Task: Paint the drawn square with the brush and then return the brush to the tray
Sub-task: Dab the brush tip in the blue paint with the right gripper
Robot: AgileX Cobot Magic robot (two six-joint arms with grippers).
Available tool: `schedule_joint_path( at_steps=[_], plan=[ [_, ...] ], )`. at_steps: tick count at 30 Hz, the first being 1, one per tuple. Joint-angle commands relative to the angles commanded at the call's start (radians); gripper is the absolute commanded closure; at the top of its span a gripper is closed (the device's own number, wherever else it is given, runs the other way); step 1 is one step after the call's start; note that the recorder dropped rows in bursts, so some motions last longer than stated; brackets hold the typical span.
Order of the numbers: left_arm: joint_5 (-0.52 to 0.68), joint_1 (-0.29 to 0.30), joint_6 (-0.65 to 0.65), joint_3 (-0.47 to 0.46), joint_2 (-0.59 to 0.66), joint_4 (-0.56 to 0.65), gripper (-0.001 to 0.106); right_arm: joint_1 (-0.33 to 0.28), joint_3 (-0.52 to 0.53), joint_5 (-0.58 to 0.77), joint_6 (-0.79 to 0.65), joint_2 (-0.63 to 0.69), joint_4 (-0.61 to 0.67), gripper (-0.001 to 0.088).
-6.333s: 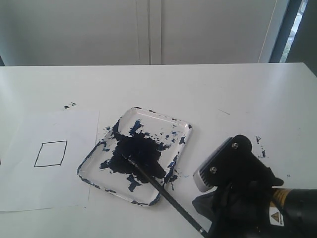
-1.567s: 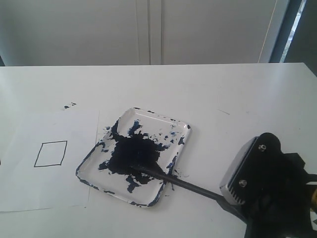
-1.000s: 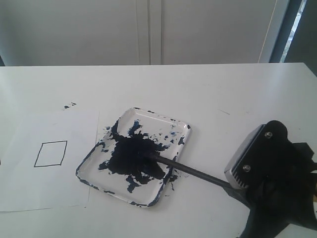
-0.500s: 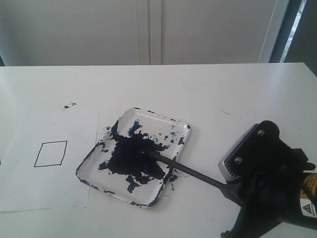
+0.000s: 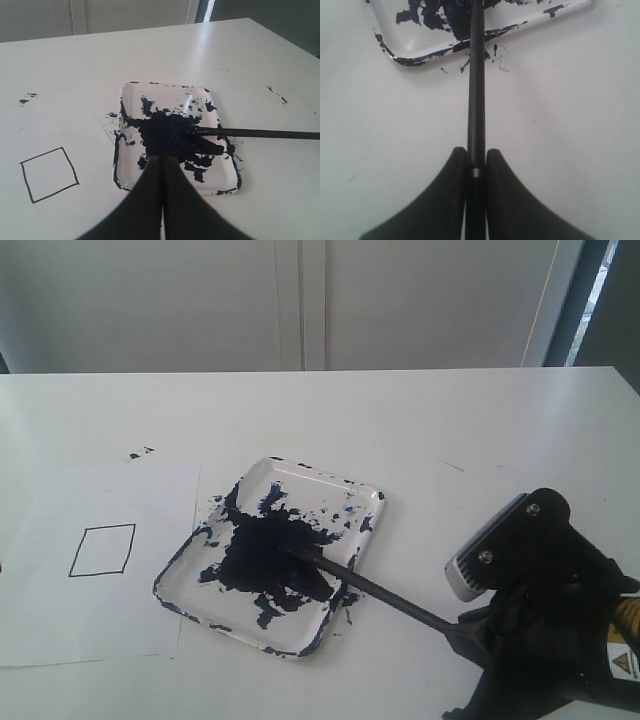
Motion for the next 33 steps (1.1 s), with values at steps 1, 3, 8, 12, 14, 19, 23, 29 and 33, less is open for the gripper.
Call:
schedule_joint_path(
  at_steps=[1, 3, 8, 12, 14, 19, 23, 29, 33],
  plan=[
    [0.0, 0.0, 0.0, 0.0, 0.0, 0.0, 0.105, 0.007, 0.0, 0.005, -0.002, -0.008, 0.005, 0.0868],
    [0.0, 0.0, 0.0, 0.0, 0.0, 0.0, 0.105, 0.021, 0.0, 0.015, -0.002, -0.021, 0.014, 0.0868],
    [0.0, 0.0, 0.0, 0.0, 0.0, 0.0, 0.105, 0.042, 0.0, 0.025, -0.002, -0.052, 0.042, 0.0868],
    [0.0, 0.0, 0.0, 0.0, 0.0, 0.0, 0.105, 0.049, 0.0, 0.069, -0.002, -0.058, 0.045, 0.0868],
    [0.0, 0.0, 0.0, 0.0, 0.0, 0.0, 0.105, 0.049, 0.0, 0.086, -0.002, -0.058, 0.045, 0.0868],
    [0.0, 0.0, 0.0, 0.0, 0.0, 0.0, 0.105, 0.049, 0.0, 0.065, -0.002, -0.058, 0.013, 0.0868],
    [0.0, 0.0, 0.0, 0.0, 0.0, 0.0, 0.105, 0.047, 0.0, 0.013, 0.018, -0.058, -0.053, 0.0868],
    [0.0, 0.0, 0.0, 0.0, 0.0, 0.0, 0.105, 0.047, 0.0, -0.07, 0.018, -0.058, -0.053, 0.0868],
    [0.0, 0.0, 0.0, 0.0, 0.0, 0.0, 0.105, 0.047, 0.002, -0.083, 0.018, -0.056, -0.055, 0.0868]
  ],
)
